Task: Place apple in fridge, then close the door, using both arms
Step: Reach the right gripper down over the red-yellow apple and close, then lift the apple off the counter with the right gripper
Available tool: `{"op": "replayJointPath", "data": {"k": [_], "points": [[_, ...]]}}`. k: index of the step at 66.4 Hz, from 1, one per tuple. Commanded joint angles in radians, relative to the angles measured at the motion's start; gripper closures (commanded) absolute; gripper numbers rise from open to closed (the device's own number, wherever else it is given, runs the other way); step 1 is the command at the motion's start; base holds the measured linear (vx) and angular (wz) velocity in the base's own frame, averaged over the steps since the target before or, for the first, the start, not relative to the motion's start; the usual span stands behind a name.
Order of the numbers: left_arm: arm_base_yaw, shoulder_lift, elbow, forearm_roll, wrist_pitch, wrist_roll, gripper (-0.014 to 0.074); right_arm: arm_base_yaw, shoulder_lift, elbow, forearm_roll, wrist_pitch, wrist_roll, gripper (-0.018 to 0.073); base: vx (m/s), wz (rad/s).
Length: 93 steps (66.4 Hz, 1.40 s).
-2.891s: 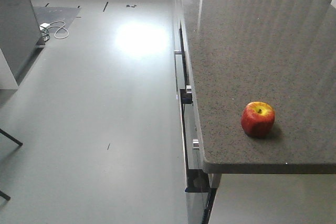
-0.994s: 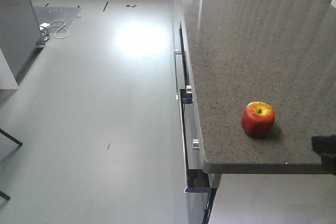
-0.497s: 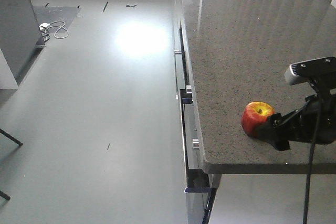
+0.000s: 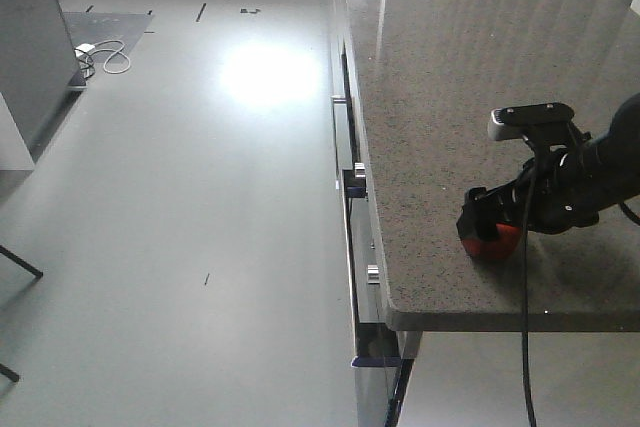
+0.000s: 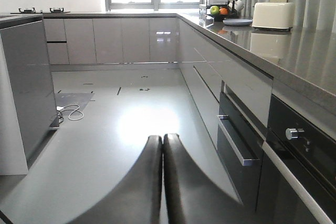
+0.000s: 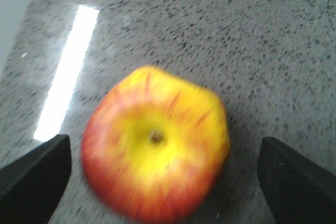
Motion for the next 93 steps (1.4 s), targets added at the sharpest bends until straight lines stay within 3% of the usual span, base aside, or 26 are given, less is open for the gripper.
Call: {"op": "replayJointPath", "data": {"k": [1,13,35,46,54,65,81,93], "points": [[-0.001,-0.015,-0.017,-0.006,-0.074,0.000,0.0603,0.000,0.012,-0.063,-0.016,-0.045,0.014,-0.0136,0.00,0.00],[-0.001,-0.015,-0.017,-0.006,-0.074,0.000,0.0603,0.000,0.050,-0.080,-0.016,-0.041,0.010,-0.0076,0.00,0.00],[-0.001,-0.015,-0.017,-0.006,-0.074,0.000,0.0603,0.000,0.042,-0.083,-0.012,-0.042,0.010,0.0236,0.00,0.00],[-0.001,-0.015,-0.017,-0.006,-0.074,0.000,0.0603,0.000,-0.009,-0.083,0.008,-0.055,0.011,0.0343,0.00,0.00],[-0.001,-0.015,-0.017,-0.006,-0.074,0.000,0.0603,0.000,-0.077,-0.083,0.041,0.026,0.011,0.0404,0.00,0.00],[-0.001,-0.015,-0.017,-0.006,-0.074,0.000,0.0603,0.000,-0.199,-0.071,0.087,0.132,0.009,0.0440,0.00,0.00],[-0.001,-0.015,-0.017,-0.006,-0.074,0.000,0.0603,0.000,-0.482,0.115,0.193,0.101,-0.051,0.0442,0.00,0.00],[-0.001,-0.015,-0.017,-0.006,-0.074,0.000,0.0603,0.000,-0.679,0.246,0.204,0.136,-0.076,0.0440,0.00,0.00]]}}
